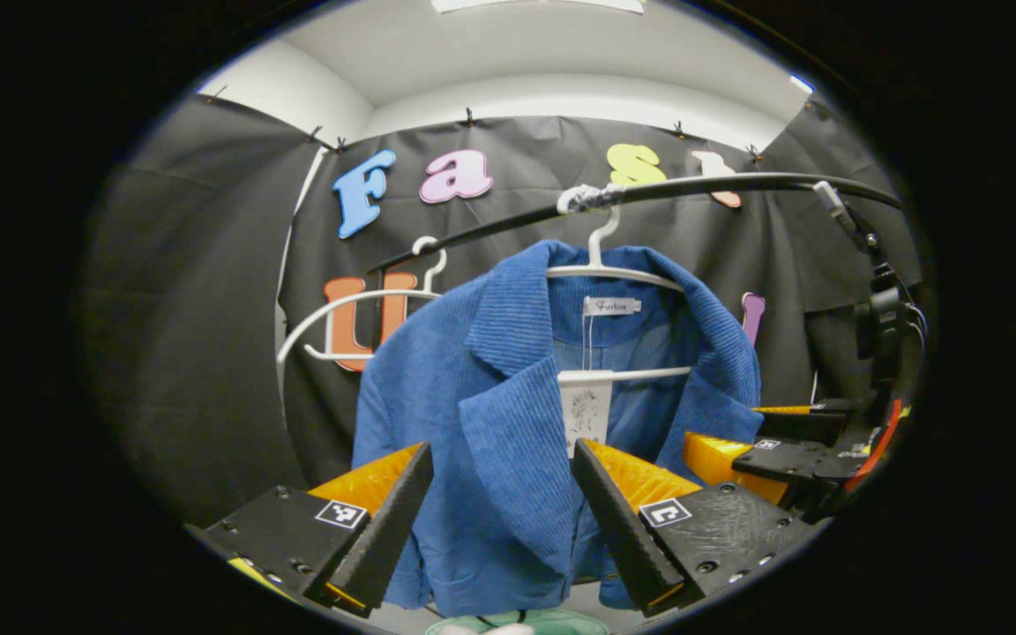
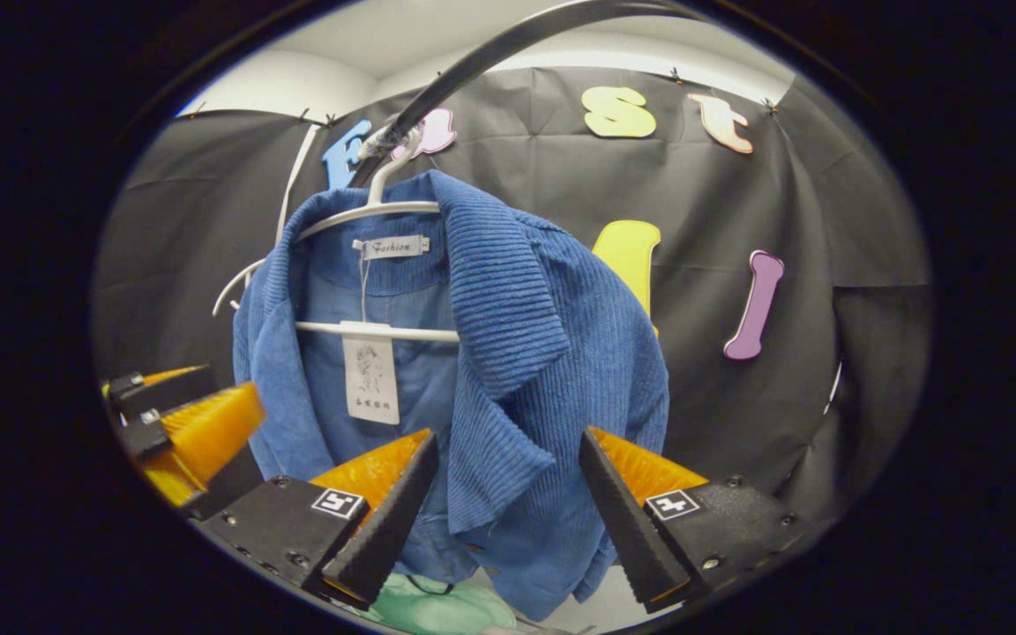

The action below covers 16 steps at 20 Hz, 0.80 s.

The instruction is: Grasp the clothes on the hanger with both hands and then place them into the laundry hamper below.

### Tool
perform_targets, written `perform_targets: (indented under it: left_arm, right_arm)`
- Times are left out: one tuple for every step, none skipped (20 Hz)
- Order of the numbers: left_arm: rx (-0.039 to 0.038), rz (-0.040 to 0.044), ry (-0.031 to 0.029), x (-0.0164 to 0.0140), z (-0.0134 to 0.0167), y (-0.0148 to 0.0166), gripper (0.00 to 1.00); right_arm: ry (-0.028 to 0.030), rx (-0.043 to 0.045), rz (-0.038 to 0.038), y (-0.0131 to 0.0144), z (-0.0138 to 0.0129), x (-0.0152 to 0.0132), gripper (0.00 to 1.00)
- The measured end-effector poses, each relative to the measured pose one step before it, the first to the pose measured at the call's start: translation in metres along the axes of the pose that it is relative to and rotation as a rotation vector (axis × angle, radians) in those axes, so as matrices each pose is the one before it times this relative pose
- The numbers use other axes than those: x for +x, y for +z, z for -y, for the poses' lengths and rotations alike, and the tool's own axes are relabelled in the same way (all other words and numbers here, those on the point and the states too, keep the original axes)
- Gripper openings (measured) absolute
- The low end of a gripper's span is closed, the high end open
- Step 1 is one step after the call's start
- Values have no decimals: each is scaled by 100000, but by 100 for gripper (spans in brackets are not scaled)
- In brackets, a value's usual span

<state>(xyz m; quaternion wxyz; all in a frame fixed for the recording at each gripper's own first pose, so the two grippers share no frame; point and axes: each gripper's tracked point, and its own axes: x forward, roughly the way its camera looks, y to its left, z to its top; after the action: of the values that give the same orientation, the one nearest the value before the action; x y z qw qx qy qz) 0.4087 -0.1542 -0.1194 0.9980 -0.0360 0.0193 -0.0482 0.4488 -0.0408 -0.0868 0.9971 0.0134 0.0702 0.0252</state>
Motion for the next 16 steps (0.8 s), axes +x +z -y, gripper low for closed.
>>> perform_targets:
  left_arm:
    - [-967, -1081, 272, 1033, 69, -277, 92]
    - [-161, 191, 621, 642, -145, -120, 97]
    - [299, 140, 836, 335, 40, -53, 100]
    - [-224, -320, 153, 227, 207, 35, 100]
    - [-132, 131, 122, 294, 82, 81, 100]
    - [320, 565, -32, 89, -57, 138, 100]
    - [327, 789, -494, 95, -31, 205, 100]
    - [214, 365, -492, 184, 111, 78, 96]
    - [1033, 130, -212, 39, 65, 80, 90]
    - [1456, 314, -424, 66, 96, 242, 89]
    - [1167, -424, -76, 242, 37, -161, 82]
    - [655, -156, -663, -209, 190, 176, 76]
    - [-761, 1019, -256, 5, 59, 142, 70]
    - [-378, -511, -673, 128, 223, 11, 63]
    - [-235, -1340, -1905, 59, 355, -432, 57]
    - [585, -1276, -1539, 117, 354, -98, 51]
  right_arm:
    - [-482, 360, 22, 45, -27, 391, 100]
    - [87, 422, -356, -34, -106, 229, 100]
    - [176, 552, -419, -43, -154, 437, 100]
    - [8, 488, -579, -60, -23, 275, 100]
    - [81, 624, -308, 138, 69, 255, 99]
    - [318, 616, 392, 265, -18, 32, 99]
    - [196, 152, 292, 256, -97, 254, 95]
    - [-30, -229, 183, 172, -50, 98, 92]
    - [404, 53, 1, -49, -94, 120, 84]
    - [261, 319, -199, 127, -189, -1, 77]
    - [190, 236, -20, -190, 0, -75, 70]
    - [-247, 198, -345, -93, -51, -111, 63]
    - [435, 269, 131, -93, -117, -109, 56]
    - [75, -120, 187, -48, -38, -15, 49]
    - [-783, -472, 6, 143, 208, -133, 34]
    - [-328, -371, -447, 3, 110, 49, 25]
